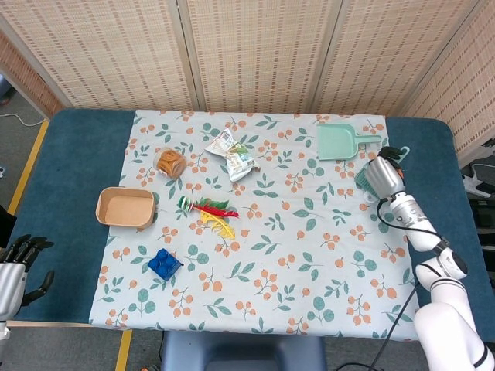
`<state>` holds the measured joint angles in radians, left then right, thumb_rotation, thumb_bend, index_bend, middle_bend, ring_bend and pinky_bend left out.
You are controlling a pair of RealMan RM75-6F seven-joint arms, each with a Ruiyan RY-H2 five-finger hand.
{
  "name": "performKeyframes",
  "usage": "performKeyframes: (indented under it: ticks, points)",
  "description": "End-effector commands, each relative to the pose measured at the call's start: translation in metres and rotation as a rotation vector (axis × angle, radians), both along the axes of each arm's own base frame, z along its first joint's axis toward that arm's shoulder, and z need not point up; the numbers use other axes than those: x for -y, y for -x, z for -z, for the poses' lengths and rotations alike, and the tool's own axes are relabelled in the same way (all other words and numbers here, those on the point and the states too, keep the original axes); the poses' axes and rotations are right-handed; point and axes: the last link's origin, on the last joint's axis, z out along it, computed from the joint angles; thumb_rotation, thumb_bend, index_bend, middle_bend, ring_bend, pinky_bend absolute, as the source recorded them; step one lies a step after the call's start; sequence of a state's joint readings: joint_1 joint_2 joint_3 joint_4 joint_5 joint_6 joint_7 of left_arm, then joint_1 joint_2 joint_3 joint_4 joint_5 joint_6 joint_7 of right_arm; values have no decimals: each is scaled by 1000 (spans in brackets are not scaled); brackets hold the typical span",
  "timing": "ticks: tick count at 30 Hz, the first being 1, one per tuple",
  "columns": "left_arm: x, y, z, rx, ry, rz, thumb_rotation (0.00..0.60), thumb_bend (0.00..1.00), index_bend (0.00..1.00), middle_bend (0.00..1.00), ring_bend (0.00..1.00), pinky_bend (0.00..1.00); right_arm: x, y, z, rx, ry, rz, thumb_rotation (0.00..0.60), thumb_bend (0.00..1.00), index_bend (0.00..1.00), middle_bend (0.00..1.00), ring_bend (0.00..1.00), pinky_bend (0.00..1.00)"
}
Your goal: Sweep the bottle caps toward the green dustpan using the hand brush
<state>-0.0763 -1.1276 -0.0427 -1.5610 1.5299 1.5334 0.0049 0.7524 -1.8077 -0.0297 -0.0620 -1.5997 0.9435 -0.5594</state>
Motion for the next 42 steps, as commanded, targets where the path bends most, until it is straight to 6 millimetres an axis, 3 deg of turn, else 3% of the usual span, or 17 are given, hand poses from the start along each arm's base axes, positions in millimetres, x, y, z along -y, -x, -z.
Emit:
performKeyframes:
  ticks: [1, 8, 11, 15, 21, 26, 34, 39, 42]
  points:
    - [0, 0, 0, -2, 2, 0, 600, 376, 272, 207, 126, 355, -1, -16, 2, 191, 37, -47, 600, 1000, 731, 682, 549, 515]
    - [-1, 0, 1, -3, 5, 0, 600, 375, 271, 207, 126, 355, -9, -50, 3, 566, 97, -188, 600, 1000, 731, 682, 549, 515]
    - [0, -1, 3, -4, 10, 1, 600, 375, 272, 208, 126, 356, -17, -51, 10, 703, 119, -192, 600, 1000, 731, 682, 549, 515]
    - [0, -1, 4, -6, 14, 7, 600, 375, 272, 208, 126, 355, -39, -41, 37, 933, 39, -123, 600, 1000, 731, 682, 550, 516]
    - [-1, -1, 3, 0, 15, 4, 600, 375, 272, 208, 126, 356, -78, -27, 66, 964, -58, -80, 600, 1000, 731, 682, 551, 521]
    - [-1, -2, 4, 0, 19, 9, 600, 374, 272, 208, 126, 355, -97, -24, 77, 1096, -67, 1, 600, 1000, 729, 683, 561, 525]
    - [-1, -2, 4, 1, 24, 12, 600, 375, 272, 208, 126, 356, -124, -36, 62, 1229, -18, 46, 600, 1000, 720, 682, 567, 530]
    - [-1, -3, 4, 1, 25, 13, 600, 375, 271, 208, 126, 356, -133, -35, 59, 1267, 7, 69, 600, 1000, 717, 682, 567, 530]
    - [0, -4, 5, 0, 30, 18, 600, 375, 272, 209, 126, 355, -149, -28, 61, 1342, 54, 129, 600, 1000, 713, 682, 567, 531]
